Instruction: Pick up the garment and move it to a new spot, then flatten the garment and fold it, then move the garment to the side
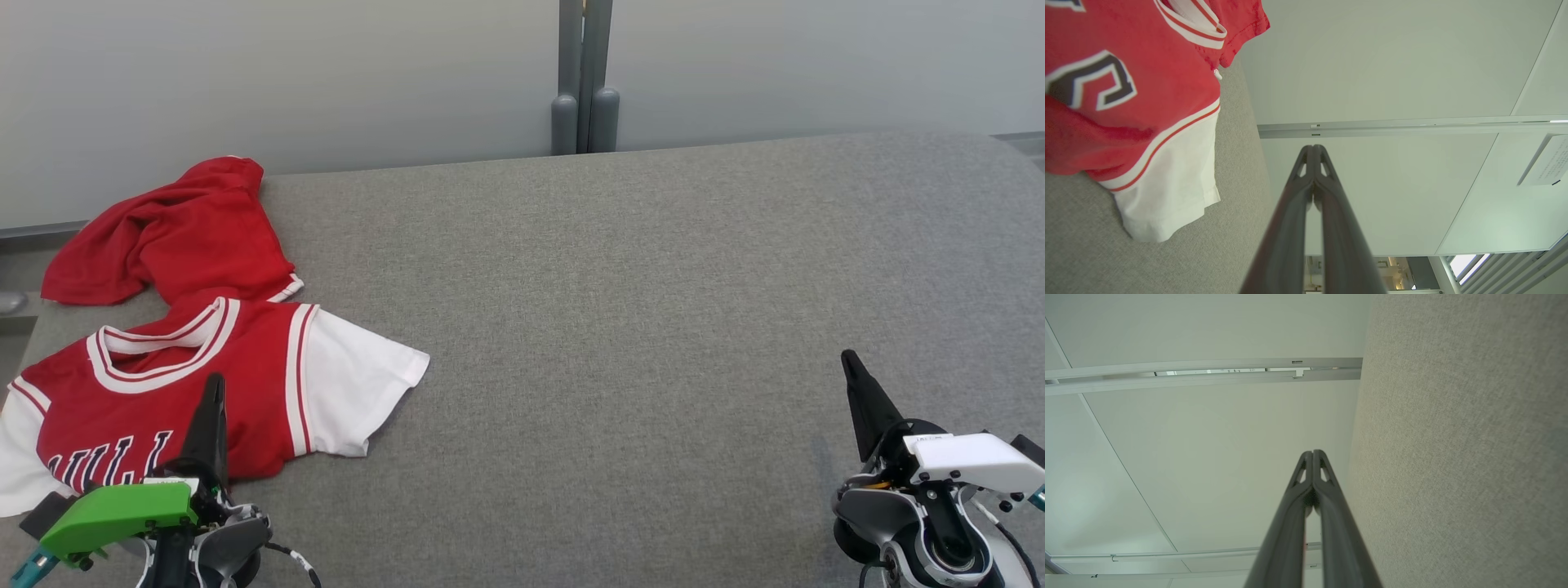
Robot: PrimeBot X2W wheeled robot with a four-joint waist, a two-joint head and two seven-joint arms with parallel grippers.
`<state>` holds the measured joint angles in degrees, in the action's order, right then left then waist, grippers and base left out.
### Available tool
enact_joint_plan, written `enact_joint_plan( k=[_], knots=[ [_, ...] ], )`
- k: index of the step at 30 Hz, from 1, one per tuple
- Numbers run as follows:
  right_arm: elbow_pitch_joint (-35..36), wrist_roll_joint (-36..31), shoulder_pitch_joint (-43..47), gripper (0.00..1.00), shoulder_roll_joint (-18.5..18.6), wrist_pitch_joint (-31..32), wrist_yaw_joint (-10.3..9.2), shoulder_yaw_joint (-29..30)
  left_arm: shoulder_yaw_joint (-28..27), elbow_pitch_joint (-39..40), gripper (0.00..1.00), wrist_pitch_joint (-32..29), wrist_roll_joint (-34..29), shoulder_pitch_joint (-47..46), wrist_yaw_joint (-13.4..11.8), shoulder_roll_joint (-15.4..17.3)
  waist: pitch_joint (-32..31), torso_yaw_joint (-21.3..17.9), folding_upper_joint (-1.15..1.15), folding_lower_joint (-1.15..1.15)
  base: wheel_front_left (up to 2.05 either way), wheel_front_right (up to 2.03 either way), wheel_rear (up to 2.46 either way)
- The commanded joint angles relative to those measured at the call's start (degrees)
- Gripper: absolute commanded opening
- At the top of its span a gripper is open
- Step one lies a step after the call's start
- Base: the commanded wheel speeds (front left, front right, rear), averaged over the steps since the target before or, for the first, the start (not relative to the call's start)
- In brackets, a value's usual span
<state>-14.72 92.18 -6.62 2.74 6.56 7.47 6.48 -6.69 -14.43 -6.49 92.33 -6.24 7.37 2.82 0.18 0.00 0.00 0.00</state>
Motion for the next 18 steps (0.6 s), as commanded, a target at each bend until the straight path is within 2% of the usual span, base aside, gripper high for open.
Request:
enact_joint_plan(
  k=[1,18],
  knots=[
    [0.2,0.3,-0.6,0.00,0.3,0.3,0.05,-0.1,0.0,0.2,0.00,-0.1,0.1,-0.8,0.3,0.1,0.0,0.0,0.00,0.00,0.00,0.00,0.00],
    [0.2,0.3,-0.6,0.00,0.3,0.3,0.04,-0.1,0.0,0.2,0.00,-0.1,0.1,-0.8,0.3,0.1,0.0,0.0,0.00,0.00,0.00,0.00,0.00]
  ],
)
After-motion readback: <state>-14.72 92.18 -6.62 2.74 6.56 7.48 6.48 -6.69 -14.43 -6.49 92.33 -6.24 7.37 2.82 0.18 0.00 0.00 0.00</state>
